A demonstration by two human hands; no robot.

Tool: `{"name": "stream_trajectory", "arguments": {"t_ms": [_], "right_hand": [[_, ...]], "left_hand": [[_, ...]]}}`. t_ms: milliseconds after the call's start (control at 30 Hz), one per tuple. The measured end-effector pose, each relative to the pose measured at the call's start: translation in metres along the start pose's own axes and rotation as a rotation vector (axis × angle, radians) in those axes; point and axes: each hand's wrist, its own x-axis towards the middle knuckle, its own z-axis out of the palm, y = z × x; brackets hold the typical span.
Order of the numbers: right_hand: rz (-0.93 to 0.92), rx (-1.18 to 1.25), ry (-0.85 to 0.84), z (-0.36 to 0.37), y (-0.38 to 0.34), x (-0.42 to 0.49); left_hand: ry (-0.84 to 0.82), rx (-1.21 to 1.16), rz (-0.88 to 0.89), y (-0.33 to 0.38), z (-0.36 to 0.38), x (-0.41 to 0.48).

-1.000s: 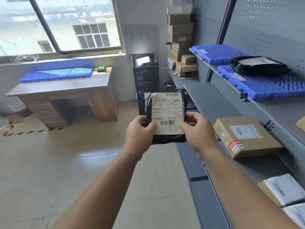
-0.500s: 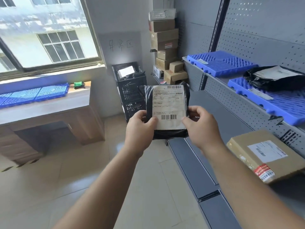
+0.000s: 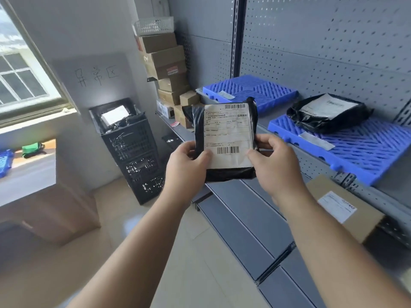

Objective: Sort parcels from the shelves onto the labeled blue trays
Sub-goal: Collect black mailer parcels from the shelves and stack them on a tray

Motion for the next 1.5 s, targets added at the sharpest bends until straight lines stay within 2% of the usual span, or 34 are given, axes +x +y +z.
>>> {"name": "stream_trajectory", "arguments": {"t_ms": [133,500,767,933,1100,1233,1400,1500], "right_hand": [[0.014,0.025,0.101,-0.035,0.008,0.043],[0.055,0.018,0.38,-0.126,0.036,0.121],[0.163,-0.013,0.69,-0.155,0.042,0.14],[0.2,-0.022,0.822,-0.168,0.037,0.133],[0.241,-0.036,0.838,-0.184,0.042,0.116],[0.296,-0.031,0.853,-0.196,0.051,0.103],[0.399,-0.029,0.817,-0.206,0.05,0.096],[0.437,-0.021,0.787,-0.21,0.051,0.095]], "left_hand": [[-0.083,0.051,0.089,0.025,0.054,0.032],[-0.327,0.05,0.189,0.07,0.196,0.091],[-0.569,0.114,0.355,0.097,0.257,0.12],[-0.71,0.136,0.454,0.106,0.284,0.125],[-0.855,0.246,0.583,0.11,0.302,0.115],[-0.952,0.31,0.613,0.114,0.313,0.103],[-0.988,0.374,0.617,0.117,0.324,0.099],[-0.953,0.442,0.683,0.118,0.329,0.094]]}}
